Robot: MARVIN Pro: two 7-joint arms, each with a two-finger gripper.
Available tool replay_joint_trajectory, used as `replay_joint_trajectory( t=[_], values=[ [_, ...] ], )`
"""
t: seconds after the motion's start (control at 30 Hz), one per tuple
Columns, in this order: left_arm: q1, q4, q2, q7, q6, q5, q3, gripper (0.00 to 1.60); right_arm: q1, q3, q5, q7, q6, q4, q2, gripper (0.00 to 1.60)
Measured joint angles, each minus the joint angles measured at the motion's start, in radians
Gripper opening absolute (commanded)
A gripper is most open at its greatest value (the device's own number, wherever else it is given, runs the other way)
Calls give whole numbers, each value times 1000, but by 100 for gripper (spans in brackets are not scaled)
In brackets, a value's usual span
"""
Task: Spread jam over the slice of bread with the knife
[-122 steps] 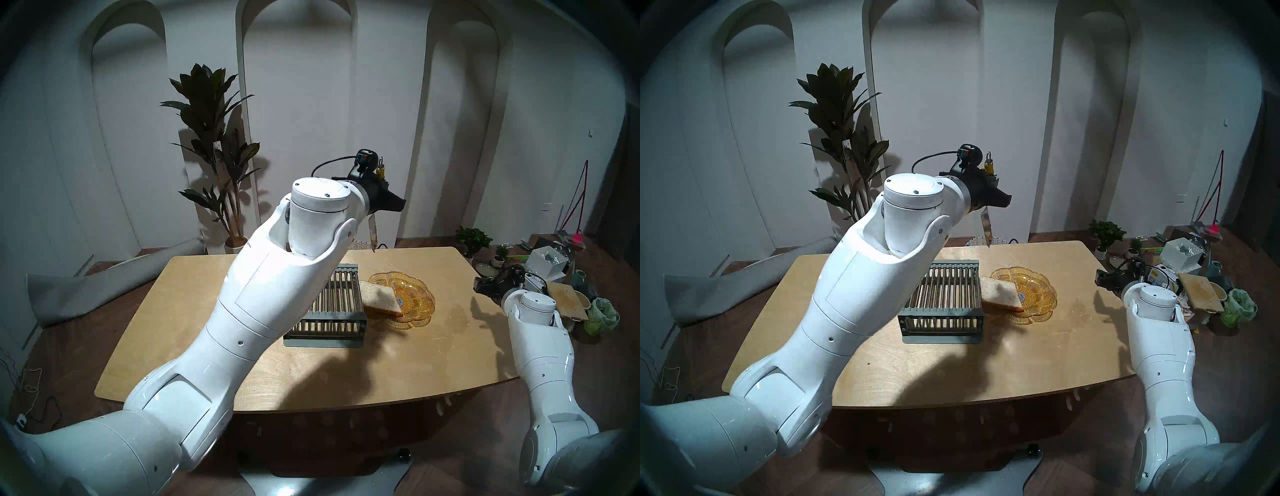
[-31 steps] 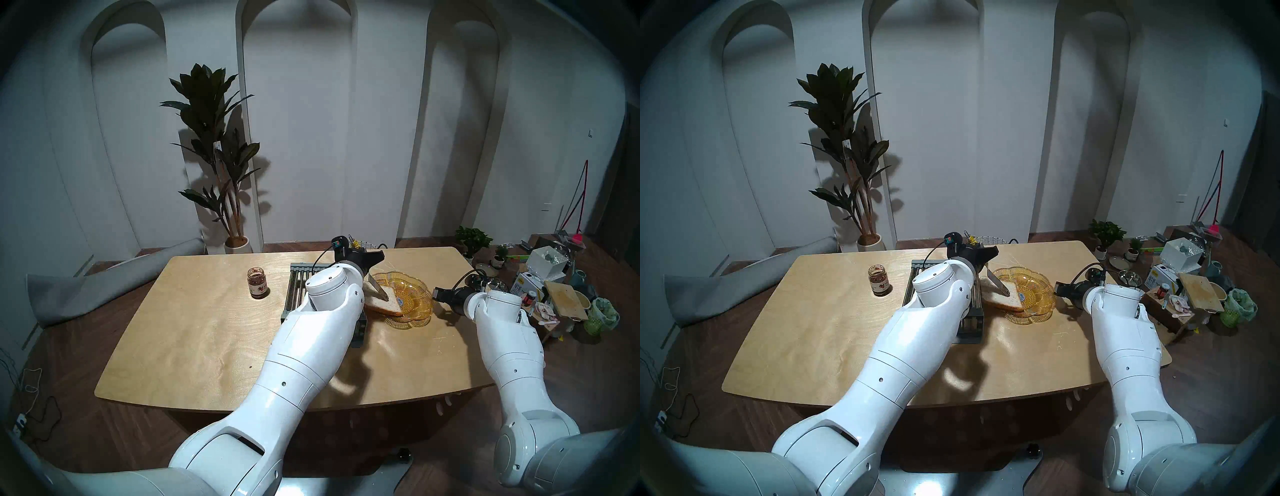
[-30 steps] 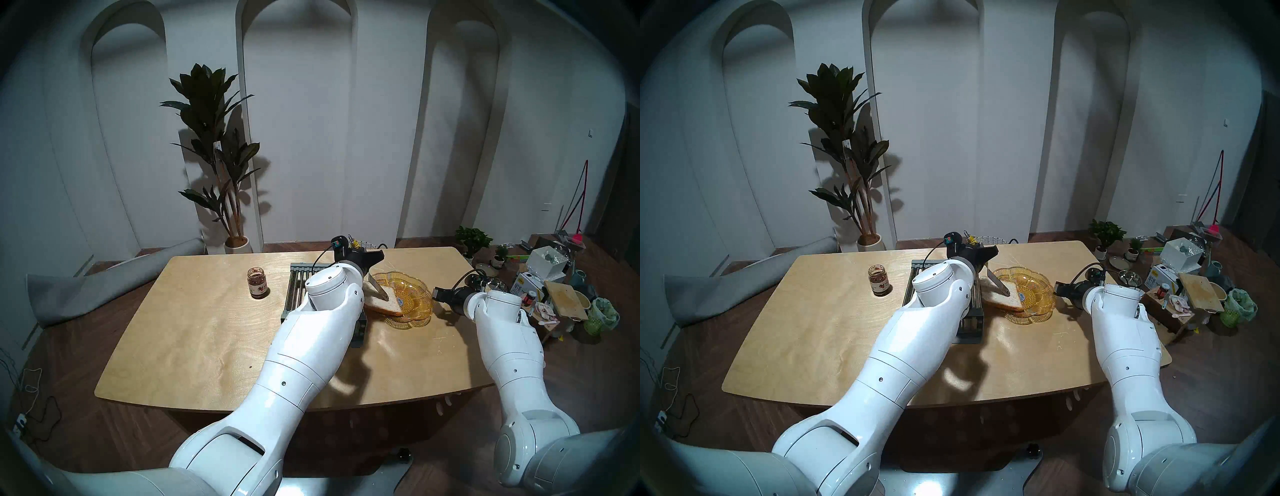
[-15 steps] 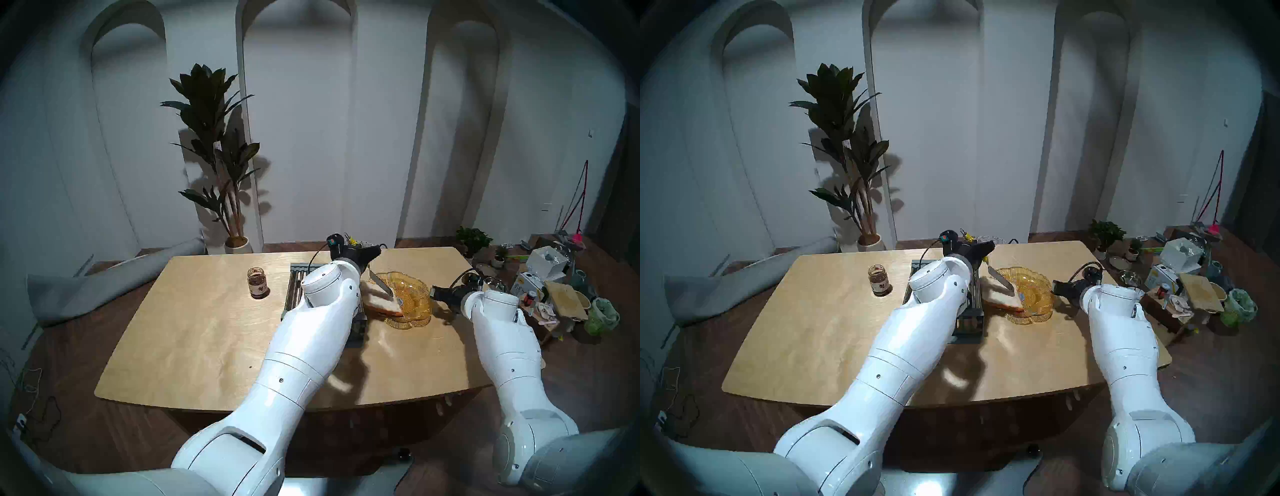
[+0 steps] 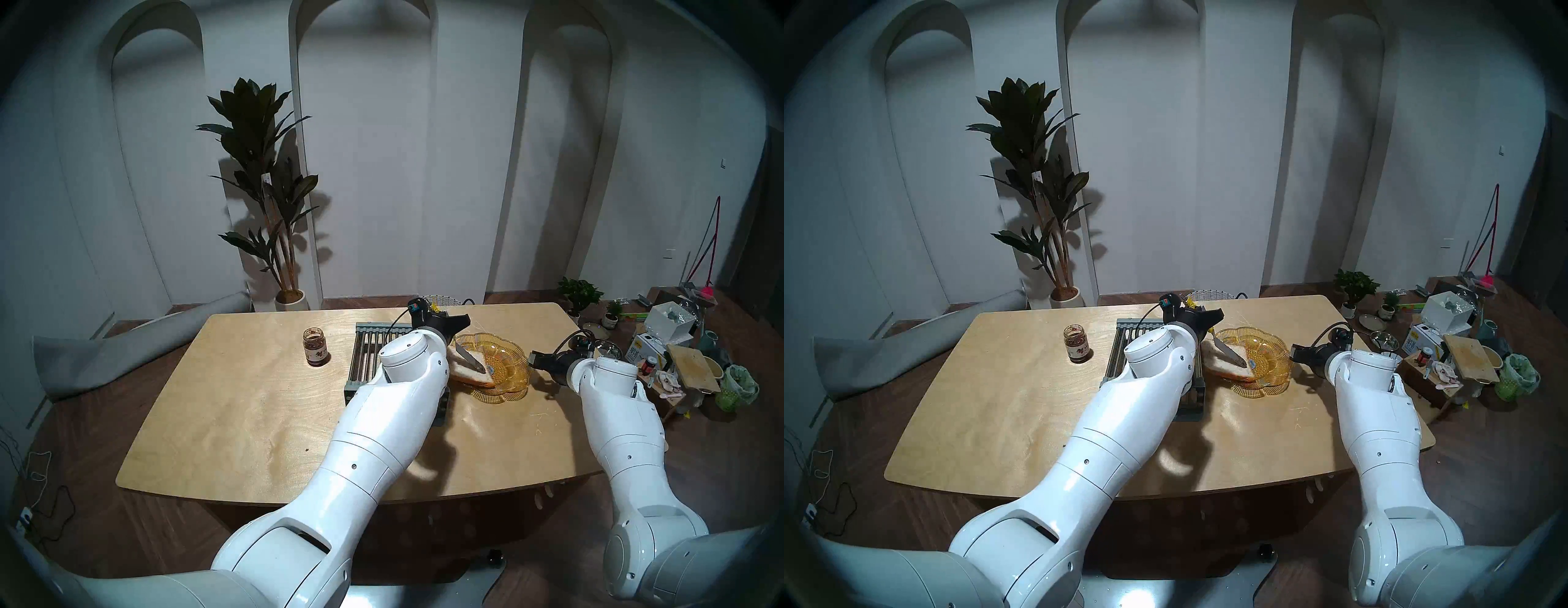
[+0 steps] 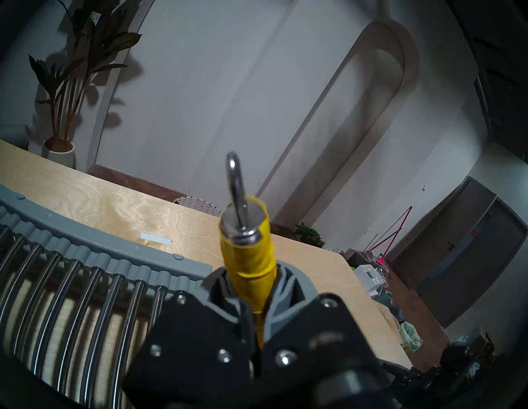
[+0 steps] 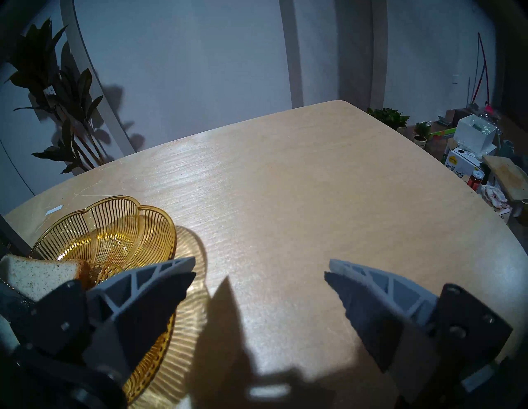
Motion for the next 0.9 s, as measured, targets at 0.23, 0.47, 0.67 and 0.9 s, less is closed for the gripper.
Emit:
replay_joint_trajectory(
  t=[0.23, 0.47, 0.67, 0.9],
  values=[
    [-3, 1, 1, 31, -3, 22, 13, 0, -13, 8, 1, 0, -6, -12, -1, 160],
    [-2, 7, 4, 51, -8, 32, 17, 0, -24, 15, 3, 0, -8, -29, -3, 160],
    [-1, 15, 14, 63, -16, 47, 28, 0, -35, 29, 11, 0, -8, -48, -5, 160],
    [-5, 18, 38, 84, -16, 90, 68, 0, -43, 42, 19, 0, -9, -61, -7, 160]
  ],
)
